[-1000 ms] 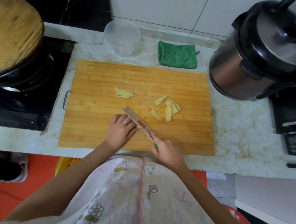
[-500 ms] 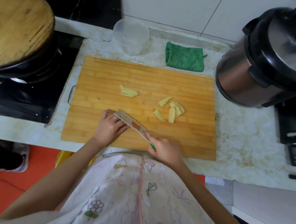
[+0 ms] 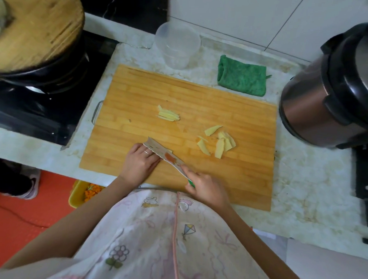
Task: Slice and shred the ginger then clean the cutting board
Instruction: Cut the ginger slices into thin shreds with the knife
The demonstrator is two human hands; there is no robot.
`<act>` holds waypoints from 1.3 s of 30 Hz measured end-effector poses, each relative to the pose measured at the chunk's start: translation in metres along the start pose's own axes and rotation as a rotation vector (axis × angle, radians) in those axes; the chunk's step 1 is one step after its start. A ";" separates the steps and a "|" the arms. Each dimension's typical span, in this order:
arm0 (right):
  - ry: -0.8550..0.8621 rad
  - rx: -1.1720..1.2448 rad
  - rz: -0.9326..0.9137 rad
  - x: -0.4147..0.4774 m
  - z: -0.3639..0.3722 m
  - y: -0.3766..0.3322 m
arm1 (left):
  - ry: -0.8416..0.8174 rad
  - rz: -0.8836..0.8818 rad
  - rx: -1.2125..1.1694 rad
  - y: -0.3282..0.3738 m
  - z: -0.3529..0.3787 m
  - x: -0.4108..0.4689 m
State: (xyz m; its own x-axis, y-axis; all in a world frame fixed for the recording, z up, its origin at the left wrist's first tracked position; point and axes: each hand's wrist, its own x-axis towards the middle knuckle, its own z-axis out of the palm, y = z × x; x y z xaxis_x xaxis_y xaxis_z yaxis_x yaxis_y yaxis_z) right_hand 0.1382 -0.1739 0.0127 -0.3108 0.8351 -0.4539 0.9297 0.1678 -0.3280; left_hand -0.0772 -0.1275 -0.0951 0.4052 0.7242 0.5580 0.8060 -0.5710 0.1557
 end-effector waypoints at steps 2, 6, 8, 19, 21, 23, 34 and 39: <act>0.011 -0.026 0.010 0.000 0.002 0.000 | -0.004 -0.005 -0.004 0.000 0.001 0.000; 0.028 -0.042 0.020 0.000 0.005 0.000 | -0.015 -0.007 -0.023 0.001 0.000 0.000; 0.031 -0.042 0.016 -0.001 0.006 0.001 | -0.022 -0.011 -0.025 0.001 0.001 0.001; 0.020 -0.019 0.026 0.000 0.008 -0.002 | -0.041 -0.010 -0.023 0.000 0.002 -0.003; 0.007 -0.003 0.031 -0.001 0.008 -0.003 | -0.048 -0.014 -0.017 0.000 0.003 -0.003; -0.005 0.029 0.040 0.000 0.007 -0.007 | -0.053 -0.011 -0.018 0.000 0.002 -0.003; -0.004 -0.011 -0.025 0.013 0.004 -0.014 | -0.057 -0.073 -0.030 0.002 -0.004 -0.003; -0.040 -0.001 -0.004 0.011 0.005 -0.010 | -0.064 -0.070 -0.022 0.002 -0.005 -0.002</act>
State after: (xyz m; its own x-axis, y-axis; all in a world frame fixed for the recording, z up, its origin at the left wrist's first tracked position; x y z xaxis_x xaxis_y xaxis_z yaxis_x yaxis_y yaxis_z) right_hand 0.1240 -0.1686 0.0071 -0.3223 0.8125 -0.4857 0.9285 0.1714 -0.3294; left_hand -0.0783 -0.1324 -0.0916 0.3759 0.7854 0.4917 0.8239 -0.5261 0.2106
